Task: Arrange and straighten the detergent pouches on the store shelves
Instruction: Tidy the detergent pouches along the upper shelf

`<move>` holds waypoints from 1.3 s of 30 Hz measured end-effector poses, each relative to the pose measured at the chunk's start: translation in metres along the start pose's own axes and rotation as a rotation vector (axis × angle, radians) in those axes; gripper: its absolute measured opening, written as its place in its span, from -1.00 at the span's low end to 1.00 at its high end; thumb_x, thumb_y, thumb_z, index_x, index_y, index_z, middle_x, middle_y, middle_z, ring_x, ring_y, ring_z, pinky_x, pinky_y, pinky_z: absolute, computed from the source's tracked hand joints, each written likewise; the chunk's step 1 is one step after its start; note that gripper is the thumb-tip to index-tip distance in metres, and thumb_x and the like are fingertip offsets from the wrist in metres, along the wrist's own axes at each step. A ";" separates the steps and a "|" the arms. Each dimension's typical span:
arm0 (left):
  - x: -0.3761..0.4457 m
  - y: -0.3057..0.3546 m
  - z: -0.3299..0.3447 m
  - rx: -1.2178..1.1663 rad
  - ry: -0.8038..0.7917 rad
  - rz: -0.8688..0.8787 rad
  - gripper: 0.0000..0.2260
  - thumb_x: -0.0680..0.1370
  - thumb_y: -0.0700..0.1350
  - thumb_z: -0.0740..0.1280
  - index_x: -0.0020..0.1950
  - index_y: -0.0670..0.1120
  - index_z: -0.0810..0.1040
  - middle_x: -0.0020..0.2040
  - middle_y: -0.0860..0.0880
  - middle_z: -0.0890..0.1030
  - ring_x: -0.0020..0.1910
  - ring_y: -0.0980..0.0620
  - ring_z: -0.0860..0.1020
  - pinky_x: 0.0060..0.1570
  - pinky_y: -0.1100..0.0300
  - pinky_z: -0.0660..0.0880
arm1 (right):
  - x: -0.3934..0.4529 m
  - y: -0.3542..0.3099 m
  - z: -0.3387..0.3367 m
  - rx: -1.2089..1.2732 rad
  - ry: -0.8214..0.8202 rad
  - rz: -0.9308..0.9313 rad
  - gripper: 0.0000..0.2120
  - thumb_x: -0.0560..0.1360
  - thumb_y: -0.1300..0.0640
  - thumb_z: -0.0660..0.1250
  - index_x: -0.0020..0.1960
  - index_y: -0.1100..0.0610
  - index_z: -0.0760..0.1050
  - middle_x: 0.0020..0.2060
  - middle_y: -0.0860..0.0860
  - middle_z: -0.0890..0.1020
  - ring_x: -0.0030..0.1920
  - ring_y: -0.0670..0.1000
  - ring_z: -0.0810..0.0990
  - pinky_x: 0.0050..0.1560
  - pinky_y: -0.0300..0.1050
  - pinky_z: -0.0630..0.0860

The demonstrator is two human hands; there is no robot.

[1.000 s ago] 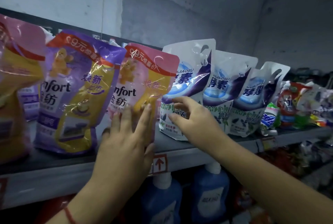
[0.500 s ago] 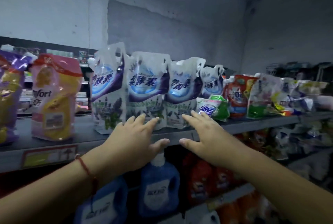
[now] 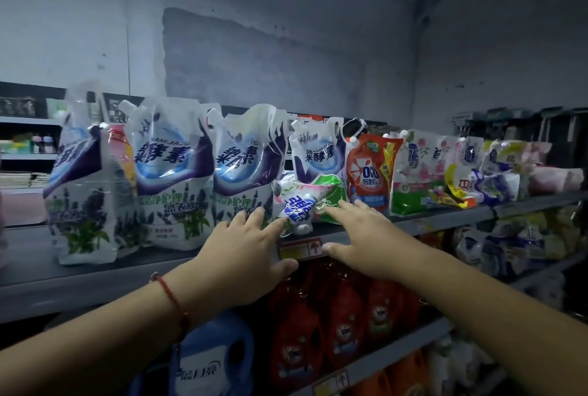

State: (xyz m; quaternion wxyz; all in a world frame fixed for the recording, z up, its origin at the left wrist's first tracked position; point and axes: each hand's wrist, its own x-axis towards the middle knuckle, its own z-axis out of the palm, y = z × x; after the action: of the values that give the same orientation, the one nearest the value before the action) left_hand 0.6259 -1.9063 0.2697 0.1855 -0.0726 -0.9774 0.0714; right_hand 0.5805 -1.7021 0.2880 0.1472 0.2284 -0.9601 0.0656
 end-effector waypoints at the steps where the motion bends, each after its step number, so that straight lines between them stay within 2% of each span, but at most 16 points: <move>1: 0.008 0.001 0.005 0.001 0.006 0.002 -0.29 0.56 0.39 0.08 0.62 0.12 -0.03 0.61 -0.11 0.09 0.56 -0.14 0.13 0.46 -0.04 0.22 | 0.008 0.004 0.003 -0.016 -0.001 -0.010 -0.30 0.57 -0.22 0.22 0.59 -0.09 0.00 0.59 -0.03 0.02 0.58 0.08 -0.07 0.55 0.05 -0.07; 8: 0.061 0.000 0.031 -0.020 0.060 0.021 -0.30 0.57 0.38 0.09 0.61 0.12 -0.03 0.62 -0.09 0.07 0.55 -0.13 0.14 0.45 -0.04 0.24 | 0.061 0.027 0.000 -0.098 -0.025 -0.080 -0.33 0.58 -0.20 0.22 0.58 -0.05 0.05 0.57 -0.04 0.10 0.57 0.08 0.01 0.52 0.05 -0.01; 11: 0.080 0.000 0.043 -0.006 0.080 0.028 -0.31 0.58 0.36 0.10 0.61 0.11 -0.03 0.62 -0.10 0.04 0.55 -0.14 0.14 0.45 -0.04 0.24 | 0.087 0.035 -0.007 -0.097 -0.017 -0.101 -0.35 0.56 -0.18 0.25 0.56 -0.02 0.13 0.53 -0.03 0.24 0.51 0.05 0.21 0.46 -0.01 0.19; 13: 0.090 0.000 0.050 -0.016 0.092 0.030 -0.32 0.58 0.35 0.10 0.60 0.11 -0.01 0.62 -0.10 0.05 0.56 -0.11 0.11 0.45 -0.03 0.23 | 0.106 0.041 -0.006 -0.049 -0.029 -0.113 -0.40 0.56 -0.16 0.28 0.52 -0.02 0.22 0.45 -0.02 0.37 0.40 0.03 0.38 0.30 -0.08 0.35; 15: 0.096 0.003 0.059 -0.008 0.106 0.030 -0.34 0.57 0.34 0.07 0.60 0.11 0.02 0.61 -0.09 0.07 0.56 -0.10 0.07 0.46 -0.02 0.21 | 0.127 0.045 -0.002 -0.035 -0.041 -0.125 -0.42 0.56 -0.17 0.26 0.51 -0.03 0.24 0.40 -0.02 0.45 0.34 0.03 0.44 0.23 -0.09 0.39; 18: 0.094 0.014 0.067 0.010 0.085 -0.010 -0.29 0.47 0.35 -0.06 0.58 0.08 0.16 0.55 -0.09 0.24 0.50 -0.19 0.19 0.38 -0.08 0.30 | 0.160 0.049 0.004 -0.091 -0.019 -0.139 -0.42 0.56 -0.20 0.22 0.51 -0.03 0.25 0.41 0.02 0.44 0.35 0.09 0.45 0.26 -0.01 0.42; 21: 0.092 0.020 0.079 0.032 0.088 -0.076 -0.35 0.43 0.33 0.08 0.41 0.04 0.49 0.29 -0.08 0.58 0.26 -0.20 0.52 0.05 -0.09 0.57 | 0.192 0.045 0.005 -0.074 -0.057 -0.190 -0.46 0.58 -0.19 0.21 0.49 0.01 0.31 0.40 0.05 0.45 0.35 0.11 0.45 0.30 0.01 0.40; 23: 0.094 0.022 0.087 0.032 0.136 -0.108 -0.38 0.41 0.32 0.13 0.34 0.02 0.54 0.22 -0.07 0.62 0.18 -0.18 0.58 -0.04 -0.07 0.60 | 0.212 0.040 0.006 -0.070 -0.090 -0.260 -0.49 0.59 -0.19 0.21 0.43 0.07 0.40 0.33 0.06 0.52 0.28 0.09 0.51 0.27 -0.01 0.44; 26: 0.096 0.029 0.096 -0.031 0.132 -0.153 -0.35 0.46 0.31 0.08 0.47 0.04 0.38 0.37 -0.07 0.50 0.35 -0.19 0.44 0.18 -0.11 0.50 | 0.238 0.037 0.013 -0.043 -0.109 -0.329 -0.51 0.57 -0.22 0.22 0.30 0.12 0.53 0.18 0.05 0.62 0.13 0.07 0.58 0.19 -0.01 0.50; 29: 0.099 0.037 0.097 -0.003 0.125 -0.206 -0.33 0.53 0.33 -0.05 0.61 0.12 0.03 0.58 -0.02 0.13 0.55 -0.13 0.05 0.47 -0.07 0.16 | 0.259 0.043 0.021 0.013 -0.103 -0.365 -0.54 0.53 -0.23 0.28 0.13 0.14 0.62 -0.03 0.05 0.68 -0.03 0.07 0.63 0.03 -0.03 0.55; 32: 0.103 0.045 0.097 0.008 0.087 -0.277 -0.34 0.57 0.35 -0.01 0.61 0.15 -0.11 0.61 0.02 -0.05 0.57 -0.08 -0.12 0.53 -0.02 -0.03 | 0.268 0.053 0.025 0.065 -0.138 -0.437 -0.57 0.53 -0.21 0.30 0.03 0.17 0.61 -0.16 0.02 0.66 -0.23 0.02 0.57 -0.21 -0.12 0.47; 36: 0.107 0.057 0.101 -0.015 0.097 -0.378 -0.18 0.37 0.41 -0.21 0.61 0.16 -0.02 0.63 0.00 -0.02 0.59 -0.10 -0.09 0.53 -0.04 -0.04 | 0.272 0.070 0.019 0.269 -0.147 -0.501 -0.59 0.51 -0.15 0.36 -0.08 0.24 0.55 -0.30 0.02 0.52 -0.35 -0.03 0.41 -0.34 -0.19 0.33; 37: 0.108 0.060 0.101 -0.002 0.105 -0.412 -0.19 0.37 0.40 -0.18 0.60 0.14 0.05 0.63 -0.03 0.04 0.59 -0.13 -0.01 0.52 -0.08 0.02 | 0.273 0.074 0.016 0.331 -0.152 -0.507 -0.64 0.51 -0.13 0.38 -0.14 0.19 0.52 -0.33 0.01 0.51 -0.37 -0.04 0.40 -0.35 -0.22 0.33; 39: 0.110 0.067 0.102 0.042 0.179 -0.445 -0.29 0.43 0.35 -0.01 0.50 0.07 0.35 0.51 -0.13 0.35 0.48 -0.24 0.30 0.37 -0.19 0.32 | 0.273 0.085 0.007 0.457 -0.159 -0.510 -0.68 0.50 -0.11 0.40 -0.20 0.13 0.48 -0.37 -0.03 0.50 -0.42 -0.08 0.39 -0.36 -0.25 0.36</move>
State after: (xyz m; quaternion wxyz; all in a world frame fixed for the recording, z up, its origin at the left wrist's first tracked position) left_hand 0.4941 -1.8340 0.2039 0.2841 0.1424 -0.9472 0.0425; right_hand 0.3076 -1.7427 0.3612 0.0284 0.4924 -0.8411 0.2221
